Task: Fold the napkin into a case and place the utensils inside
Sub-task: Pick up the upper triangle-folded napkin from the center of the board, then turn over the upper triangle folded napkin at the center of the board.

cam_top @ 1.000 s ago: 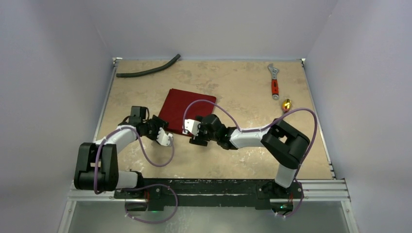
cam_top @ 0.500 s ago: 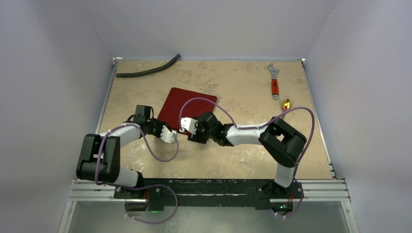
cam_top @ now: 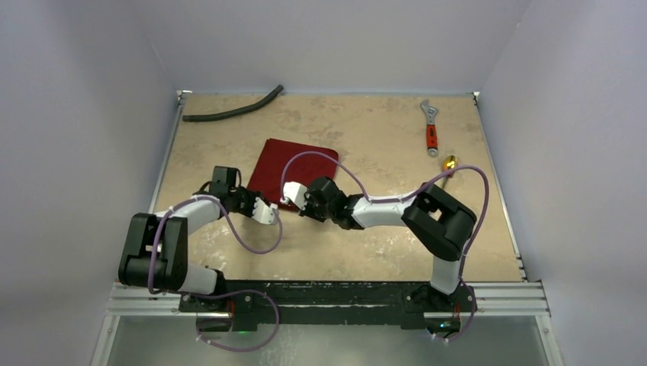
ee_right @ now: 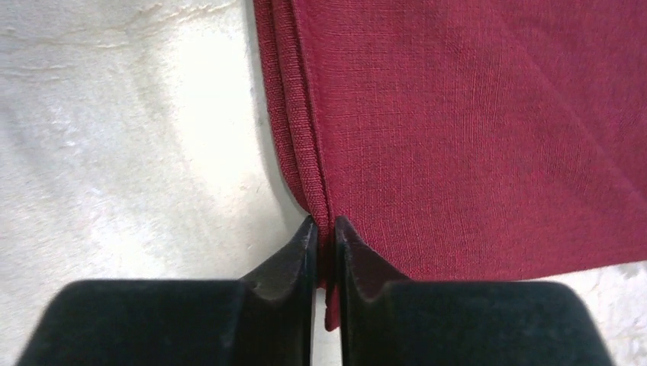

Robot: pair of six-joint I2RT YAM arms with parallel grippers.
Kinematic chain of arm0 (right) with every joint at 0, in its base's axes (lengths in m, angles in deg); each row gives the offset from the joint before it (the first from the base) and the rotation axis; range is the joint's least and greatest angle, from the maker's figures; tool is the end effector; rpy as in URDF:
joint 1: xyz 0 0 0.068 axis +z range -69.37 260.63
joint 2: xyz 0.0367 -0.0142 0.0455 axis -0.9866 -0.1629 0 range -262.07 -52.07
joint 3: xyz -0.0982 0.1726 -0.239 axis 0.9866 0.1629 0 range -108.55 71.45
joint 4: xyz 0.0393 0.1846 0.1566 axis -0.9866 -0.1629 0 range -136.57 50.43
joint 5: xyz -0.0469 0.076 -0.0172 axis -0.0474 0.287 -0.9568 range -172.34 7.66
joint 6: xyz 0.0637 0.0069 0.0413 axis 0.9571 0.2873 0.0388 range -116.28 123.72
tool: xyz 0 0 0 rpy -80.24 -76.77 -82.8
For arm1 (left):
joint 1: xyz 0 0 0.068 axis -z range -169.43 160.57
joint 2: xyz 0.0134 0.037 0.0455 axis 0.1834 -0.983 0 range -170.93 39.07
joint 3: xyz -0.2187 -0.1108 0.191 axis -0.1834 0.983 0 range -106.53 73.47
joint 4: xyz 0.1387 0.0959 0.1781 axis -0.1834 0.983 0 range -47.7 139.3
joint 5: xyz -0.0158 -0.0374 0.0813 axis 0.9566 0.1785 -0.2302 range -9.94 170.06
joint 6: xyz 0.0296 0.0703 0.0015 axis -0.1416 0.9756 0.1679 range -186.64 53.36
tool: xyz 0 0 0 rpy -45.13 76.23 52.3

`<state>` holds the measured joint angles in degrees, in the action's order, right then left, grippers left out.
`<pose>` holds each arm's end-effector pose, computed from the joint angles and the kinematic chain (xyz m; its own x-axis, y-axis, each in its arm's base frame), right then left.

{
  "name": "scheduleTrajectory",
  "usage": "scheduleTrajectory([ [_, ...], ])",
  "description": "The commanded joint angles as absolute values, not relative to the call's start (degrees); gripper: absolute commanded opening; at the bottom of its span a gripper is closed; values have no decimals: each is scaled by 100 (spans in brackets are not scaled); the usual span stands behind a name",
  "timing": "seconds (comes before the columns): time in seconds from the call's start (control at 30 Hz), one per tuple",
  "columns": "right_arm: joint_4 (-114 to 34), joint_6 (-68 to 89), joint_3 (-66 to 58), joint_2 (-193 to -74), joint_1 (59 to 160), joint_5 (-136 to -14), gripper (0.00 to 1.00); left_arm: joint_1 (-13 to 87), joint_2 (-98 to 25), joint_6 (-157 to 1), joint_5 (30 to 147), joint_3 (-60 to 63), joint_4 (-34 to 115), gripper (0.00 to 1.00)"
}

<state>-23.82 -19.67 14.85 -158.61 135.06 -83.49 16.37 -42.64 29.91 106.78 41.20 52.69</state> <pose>0.2414 0.3355 0.1905 0.0191 -0.6558 -0.7547 -0.8674 0.3646 -0.3387 0.2319 -0.0527 0.1656 0.4112 0.8502 -0.3288 0.8186 -0.1856 0.5436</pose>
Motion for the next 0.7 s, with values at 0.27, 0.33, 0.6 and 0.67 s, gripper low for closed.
scheduleTrajectory([
  [0.27,-2789,-744,1963,-14386,13981,-8423,0,1663,-3202,1643,11351,2815,8071,0],
  [0.33,-3175,-410,1849,-14154,14153,-8422,0,1666,-3072,1456,11546,2317,8954,0],
  [0.6,-4422,879,1908,-12675,15105,-8295,0,1664,-2125,1588,12074,832,11778,0],
  [0.67,-4624,1187,1862,-12312,15182,-8244,0,1665,-1893,1643,12149,536,12235,0],
])
